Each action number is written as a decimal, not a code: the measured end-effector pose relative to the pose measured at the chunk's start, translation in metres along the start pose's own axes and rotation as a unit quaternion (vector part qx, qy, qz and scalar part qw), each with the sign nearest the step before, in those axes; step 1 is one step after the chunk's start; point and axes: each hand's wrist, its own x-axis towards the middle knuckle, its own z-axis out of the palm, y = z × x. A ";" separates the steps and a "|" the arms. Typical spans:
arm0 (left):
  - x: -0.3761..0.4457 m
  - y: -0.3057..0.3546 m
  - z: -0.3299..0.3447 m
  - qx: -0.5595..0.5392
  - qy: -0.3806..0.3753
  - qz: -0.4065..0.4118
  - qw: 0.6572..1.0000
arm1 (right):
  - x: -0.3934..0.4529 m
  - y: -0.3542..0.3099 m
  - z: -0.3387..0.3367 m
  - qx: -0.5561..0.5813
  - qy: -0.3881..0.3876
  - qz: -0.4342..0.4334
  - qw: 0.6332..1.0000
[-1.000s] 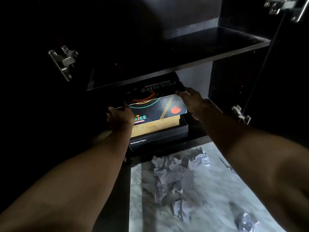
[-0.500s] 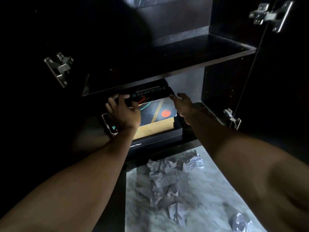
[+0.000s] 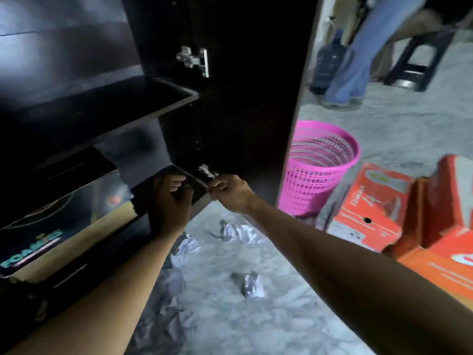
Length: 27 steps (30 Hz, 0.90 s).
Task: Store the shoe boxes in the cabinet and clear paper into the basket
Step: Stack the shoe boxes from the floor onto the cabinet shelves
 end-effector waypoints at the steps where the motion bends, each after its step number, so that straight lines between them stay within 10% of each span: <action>1: -0.008 0.014 0.016 -0.032 -0.032 -0.001 0.999 | -0.015 0.010 -0.017 -0.010 0.007 0.012 1.000; 14: -0.152 0.150 0.176 -0.112 -0.333 0.106 0.930 | -0.174 0.209 -0.178 0.022 0.252 0.198 0.947; 20: -0.154 0.170 0.271 -0.070 -0.435 -0.022 0.897 | -0.153 0.299 -0.212 0.054 0.355 0.330 0.873; 27: -0.150 0.175 0.370 -0.033 -0.487 -0.116 0.865 | -0.097 0.398 -0.224 0.117 0.352 0.331 0.867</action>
